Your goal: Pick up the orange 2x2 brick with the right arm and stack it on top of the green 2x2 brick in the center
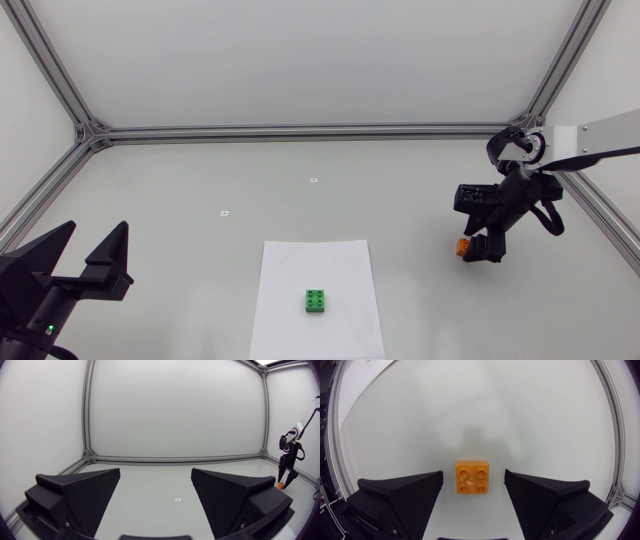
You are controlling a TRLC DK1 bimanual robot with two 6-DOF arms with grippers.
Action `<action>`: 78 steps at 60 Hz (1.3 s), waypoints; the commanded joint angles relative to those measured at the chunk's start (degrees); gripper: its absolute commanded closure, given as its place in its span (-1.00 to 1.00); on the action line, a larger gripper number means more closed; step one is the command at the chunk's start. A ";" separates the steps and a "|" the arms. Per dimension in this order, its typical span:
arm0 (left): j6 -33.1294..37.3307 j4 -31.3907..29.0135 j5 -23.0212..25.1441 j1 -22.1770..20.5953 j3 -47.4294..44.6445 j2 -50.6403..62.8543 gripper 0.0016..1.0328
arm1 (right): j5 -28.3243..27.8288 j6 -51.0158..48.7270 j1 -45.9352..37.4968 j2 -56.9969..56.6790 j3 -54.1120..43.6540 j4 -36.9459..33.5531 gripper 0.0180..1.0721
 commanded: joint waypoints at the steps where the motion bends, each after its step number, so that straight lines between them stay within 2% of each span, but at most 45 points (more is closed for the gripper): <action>1: 0.73 -0.87 0.23 0.16 -2.35 -0.45 -0.92 | 0.55 -1.13 0.55 1.69 -1.31 0.21 -0.56; 7: 0.73 -0.87 0.23 0.16 -2.35 -0.45 -0.92 | 0.91 -1.13 0.64 2.04 -1.31 0.38 -0.48; 22: 0.73 -0.78 0.23 0.16 -2.35 -0.45 -0.92 | 1.17 -1.30 0.38 2.39 -1.13 0.91 -0.47; 28: 0.73 -0.87 0.32 0.16 -2.35 -0.45 -0.92 | 1.08 -1.39 0.29 2.21 -0.96 0.82 -0.29; 41: 0.73 -0.87 0.23 0.16 -2.35 -0.45 -0.92 | 1.08 -1.65 0.29 2.13 -1.13 0.65 -0.28; 52: 0.73 -0.87 0.23 0.16 -2.35 -0.45 -0.92 | 1.08 -1.92 0.38 2.13 -1.22 0.56 0.12; 65: 0.73 -0.78 0.23 0.16 -2.35 -0.45 -0.92 | 1.08 -2.18 0.55 2.30 -1.40 0.47 0.19; 78: 0.73 -0.87 0.23 0.16 -2.35 -0.45 -0.92 | 1.17 -2.71 0.46 2.92 -0.69 -1.20 0.48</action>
